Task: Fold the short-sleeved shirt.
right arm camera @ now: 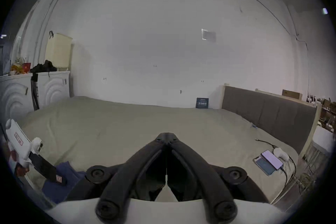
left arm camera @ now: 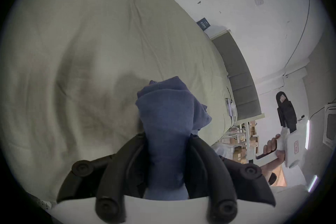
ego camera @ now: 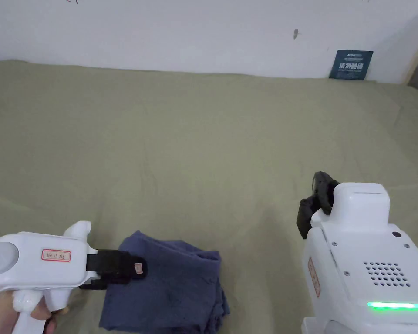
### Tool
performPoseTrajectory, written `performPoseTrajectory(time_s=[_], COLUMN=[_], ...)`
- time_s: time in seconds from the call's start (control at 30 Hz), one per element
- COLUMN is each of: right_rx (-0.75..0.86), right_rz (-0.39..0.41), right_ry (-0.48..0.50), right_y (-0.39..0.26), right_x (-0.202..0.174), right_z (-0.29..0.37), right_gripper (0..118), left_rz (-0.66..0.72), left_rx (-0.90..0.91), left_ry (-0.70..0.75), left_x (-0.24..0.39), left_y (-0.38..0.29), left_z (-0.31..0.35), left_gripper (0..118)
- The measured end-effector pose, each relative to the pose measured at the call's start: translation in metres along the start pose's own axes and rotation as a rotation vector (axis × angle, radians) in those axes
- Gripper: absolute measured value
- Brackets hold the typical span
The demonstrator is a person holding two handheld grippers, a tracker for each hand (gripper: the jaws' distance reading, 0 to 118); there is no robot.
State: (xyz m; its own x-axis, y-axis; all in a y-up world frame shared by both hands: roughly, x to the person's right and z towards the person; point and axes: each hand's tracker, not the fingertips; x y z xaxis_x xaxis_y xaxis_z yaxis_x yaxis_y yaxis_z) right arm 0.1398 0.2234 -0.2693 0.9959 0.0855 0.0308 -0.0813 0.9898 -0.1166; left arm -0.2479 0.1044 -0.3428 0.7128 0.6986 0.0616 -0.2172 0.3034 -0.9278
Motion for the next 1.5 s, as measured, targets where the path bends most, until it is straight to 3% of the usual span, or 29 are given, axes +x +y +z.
performPoseTrajectory(time_s=[0.27,0.9,1.1,1.3,1.33,1.37,1.4,1.43,1.5], right_rx=[-0.043,-0.095,-0.113,-0.147,-0.146,-0.148,-0.154,-0.162,-0.163], right_rz=[0.035,0.031,0.042,0.028,0.035,0.036,0.034,0.037,0.042], right_ry=[0.124,0.489,0.535,0.54,0.538,0.535,0.538,0.539,0.532], right_y=[-0.005,-0.022,-0.037,-0.047,-0.049,-0.051,-0.052,-0.053,-0.052], right_x=[-0.061,-0.309,-0.356,-0.367,-0.366,-0.363,-0.361,-0.358,-0.351], right_z=[-0.019,-0.081,-0.096,-0.105,-0.106,-0.106,-0.106,-0.106,-0.104], right_gripper=[0,0,0,0,0,0,0,0,0], left_rz=[0.061,0.2,0.184,0.178,0.168,0.149,0.128,0.126,0.129], left_rx=[0.072,0.192,0.163,0.155,0.146,0.141,0.151,0.177,0.217], left_ry=[0.041,0.24,0.342,0.367,0.389,0.411,0.427,0.455,0.48], left_x=[-0.052,-0.249,-0.295,-0.317,-0.317,-0.317,-0.317,-0.302,-0.295], left_y=[0.033,0.108,0.143,0.158,0.158,0.16,0.16,0.154,0.152], left_z=[0.069,0.284,0.308,0.31,0.307,0.306,0.307,0.304,0.304], left_gripper=[32,32,32,32,38,69,69,79,118])
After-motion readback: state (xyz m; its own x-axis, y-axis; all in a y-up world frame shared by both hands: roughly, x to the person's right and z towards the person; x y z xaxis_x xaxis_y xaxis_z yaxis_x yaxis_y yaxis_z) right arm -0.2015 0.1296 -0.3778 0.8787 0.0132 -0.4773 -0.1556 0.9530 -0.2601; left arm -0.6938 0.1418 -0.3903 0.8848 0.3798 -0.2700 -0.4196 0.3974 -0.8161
